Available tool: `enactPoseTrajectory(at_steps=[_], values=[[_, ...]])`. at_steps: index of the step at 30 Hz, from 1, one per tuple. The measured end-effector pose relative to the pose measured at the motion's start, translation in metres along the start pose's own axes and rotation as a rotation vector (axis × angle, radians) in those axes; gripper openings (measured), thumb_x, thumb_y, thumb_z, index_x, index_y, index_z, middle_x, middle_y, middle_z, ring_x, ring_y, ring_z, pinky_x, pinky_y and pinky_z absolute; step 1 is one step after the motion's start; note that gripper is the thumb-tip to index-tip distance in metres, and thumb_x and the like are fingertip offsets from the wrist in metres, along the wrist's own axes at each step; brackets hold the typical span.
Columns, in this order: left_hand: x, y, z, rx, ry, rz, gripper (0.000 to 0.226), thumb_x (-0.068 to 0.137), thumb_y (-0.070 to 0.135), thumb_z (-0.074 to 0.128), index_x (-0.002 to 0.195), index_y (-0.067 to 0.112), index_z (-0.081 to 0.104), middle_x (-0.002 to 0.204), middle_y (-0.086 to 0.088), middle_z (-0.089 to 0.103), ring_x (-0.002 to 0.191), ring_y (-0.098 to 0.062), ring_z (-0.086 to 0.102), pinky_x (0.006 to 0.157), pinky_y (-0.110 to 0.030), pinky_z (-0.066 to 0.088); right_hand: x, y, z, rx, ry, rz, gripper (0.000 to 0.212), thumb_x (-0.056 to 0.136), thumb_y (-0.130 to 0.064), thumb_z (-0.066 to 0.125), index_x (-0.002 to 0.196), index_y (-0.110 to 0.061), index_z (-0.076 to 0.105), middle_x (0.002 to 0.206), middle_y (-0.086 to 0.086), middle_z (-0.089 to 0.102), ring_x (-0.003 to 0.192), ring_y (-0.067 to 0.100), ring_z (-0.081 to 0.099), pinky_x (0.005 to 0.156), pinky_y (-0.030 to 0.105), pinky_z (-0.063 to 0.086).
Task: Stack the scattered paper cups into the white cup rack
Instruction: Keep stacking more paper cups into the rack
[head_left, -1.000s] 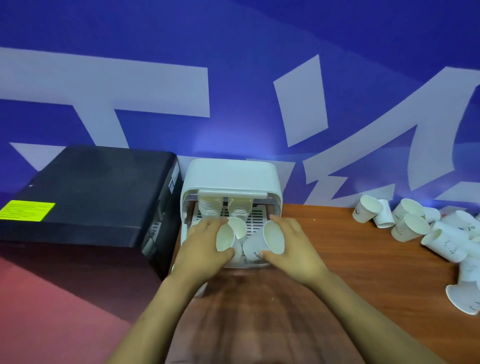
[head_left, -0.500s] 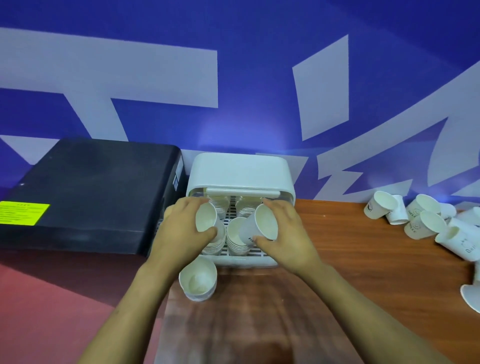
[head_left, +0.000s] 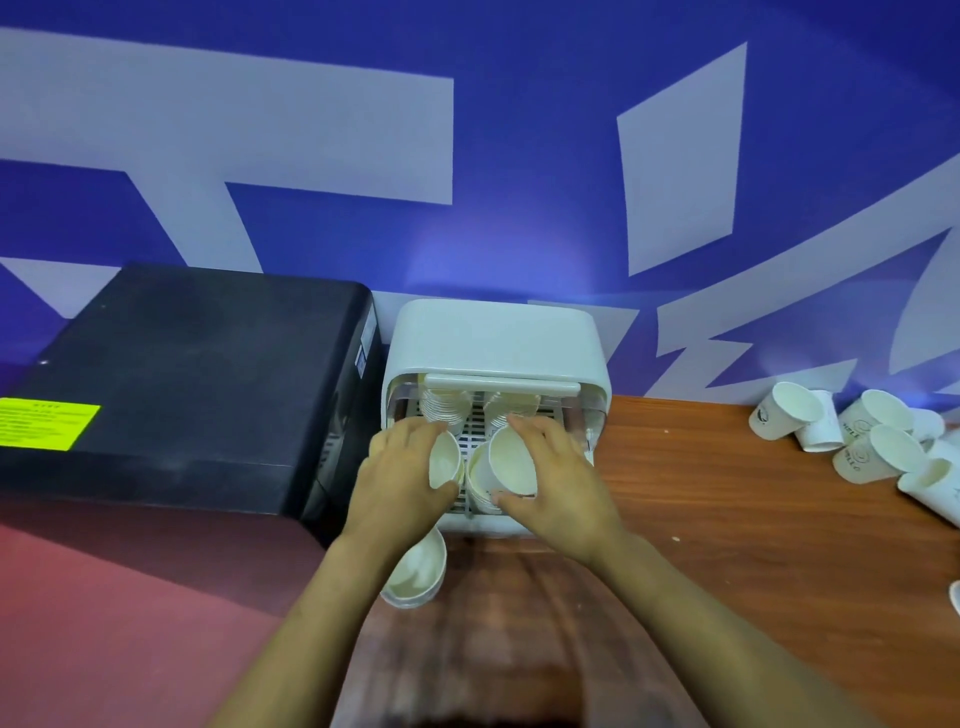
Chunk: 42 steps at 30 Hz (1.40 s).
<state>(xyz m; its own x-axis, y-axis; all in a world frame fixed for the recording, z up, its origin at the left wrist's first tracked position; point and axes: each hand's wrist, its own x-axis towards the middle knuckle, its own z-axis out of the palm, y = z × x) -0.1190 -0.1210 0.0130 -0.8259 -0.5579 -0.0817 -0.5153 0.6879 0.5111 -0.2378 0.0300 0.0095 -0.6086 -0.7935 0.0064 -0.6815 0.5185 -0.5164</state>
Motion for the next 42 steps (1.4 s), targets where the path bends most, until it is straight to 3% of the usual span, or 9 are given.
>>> enactPoseTrajectory(at_steps=[8, 11, 18, 23, 27, 31, 34, 38, 42], values=[[0.005, -0.010, 0.027, 0.080, -0.171, -0.138, 0.071, 0.085, 0.040, 0.061, 0.145, 0.028, 0.026, 0.159, 0.004, 0.009, 0.140, -0.027, 0.023, 0.107, -0.048, 0.034, -0.007, 0.021, 0.023, -0.024, -0.238, 0.088, 0.096, 0.083, -0.053, 0.062, 0.152, -0.021, 0.005, 0.158, -0.003, 0.018, 0.144, 0.017, 0.019, 0.117, 0.033, 0.022], [0.009, -0.010, 0.027, 0.059, -0.168, -0.140, 0.071, 0.086, 0.039, 0.060, 0.146, 0.029, 0.024, 0.159, 0.003, 0.010, 0.143, -0.025, 0.020, 0.109, -0.049, 0.032, -0.007, 0.025, 0.022, 0.019, -0.240, 0.120, 0.093, 0.084, -0.048, 0.063, 0.152, -0.020, 0.005, 0.158, -0.003, 0.017, 0.144, 0.016, 0.019, 0.116, 0.028, 0.020], [-0.005, 0.009, 0.014, 0.015, -0.157, -0.100, 0.076, 0.087, 0.037, 0.058, 0.150, 0.032, 0.015, 0.159, -0.001, 0.011, 0.147, -0.021, 0.006, 0.113, -0.046, 0.021, -0.015, 0.032, 0.011, 0.099, -0.256, 0.134, 0.089, 0.083, -0.048, 0.064, 0.151, -0.027, 0.011, 0.153, -0.005, 0.024, 0.140, 0.015, 0.027, 0.113, 0.033, 0.030], [-0.028, 0.029, 0.005, -0.045, -0.061, 0.037, 0.066, 0.087, 0.035, 0.058, 0.146, 0.032, 0.027, 0.152, 0.008, 0.027, 0.141, -0.015, 0.020, 0.112, -0.035, 0.025, -0.052, 0.056, -0.012, 0.172, -0.231, 0.219, 0.070, 0.087, -0.030, 0.066, 0.146, -0.021, 0.031, 0.143, -0.004, 0.037, 0.131, 0.012, 0.039, 0.103, 0.016, 0.029], [-0.027, 0.051, 0.010, -0.121, -0.048, 0.081, 0.060, 0.086, 0.035, 0.060, 0.141, 0.029, 0.036, 0.143, 0.005, 0.041, 0.132, -0.020, 0.036, 0.109, -0.041, 0.033, -0.083, 0.073, -0.035, 0.125, -0.240, 0.277, 0.060, 0.086, -0.032, 0.066, 0.140, -0.025, 0.040, 0.137, -0.005, 0.042, 0.117, 0.008, 0.046, 0.103, 0.022, 0.036], [-0.036, 0.084, 0.032, -0.143, -0.116, 0.172, 0.051, 0.088, 0.037, 0.058, 0.136, 0.029, 0.043, 0.133, 0.005, 0.053, 0.123, -0.017, 0.049, 0.101, -0.036, 0.041, -0.107, 0.087, -0.058, 0.128, -0.189, 0.304, 0.057, 0.086, -0.033, 0.066, 0.138, -0.024, 0.044, 0.134, -0.004, 0.045, 0.107, 0.008, 0.050, 0.096, 0.021, 0.040], [-0.045, 0.107, 0.045, -0.142, -0.173, 0.176, 0.040, 0.089, 0.037, 0.057, 0.128, 0.030, 0.052, 0.124, 0.009, 0.059, 0.116, -0.008, 0.054, 0.093, -0.027, 0.043, -0.123, 0.101, -0.076, 0.130, -0.176, 0.329, 0.052, 0.087, -0.033, 0.065, 0.134, -0.026, 0.048, 0.124, -0.003, 0.051, 0.101, 0.014, 0.056, 0.092, 0.026, 0.046], [-0.051, 0.137, 0.061, -0.121, -0.195, 0.170, 0.036, 0.088, 0.036, 0.060, 0.123, 0.028, 0.056, 0.116, 0.007, 0.063, 0.110, -0.013, 0.058, 0.092, -0.031, 0.047, -0.148, 0.132, -0.097, 0.195, -0.160, 0.364, 0.042, 0.087, -0.032, 0.066, 0.126, -0.025, 0.055, 0.111, -0.005, 0.058, 0.095, 0.013, 0.058, 0.085, 0.021, 0.046], [-0.051, 0.185, 0.086, -0.073, -0.172, 0.181, 0.035, 0.087, 0.035, 0.061, 0.120, 0.027, 0.057, 0.115, 0.007, 0.062, 0.106, -0.012, 0.058, 0.089, -0.027, 0.046, -0.172, 0.181, -0.123, 0.217, -0.170, 0.379, 0.038, 0.087, -0.032, 0.065, 0.123, -0.025, 0.057, 0.107, -0.006, 0.061, 0.093, 0.012, 0.060, 0.083, 0.022, 0.047]])
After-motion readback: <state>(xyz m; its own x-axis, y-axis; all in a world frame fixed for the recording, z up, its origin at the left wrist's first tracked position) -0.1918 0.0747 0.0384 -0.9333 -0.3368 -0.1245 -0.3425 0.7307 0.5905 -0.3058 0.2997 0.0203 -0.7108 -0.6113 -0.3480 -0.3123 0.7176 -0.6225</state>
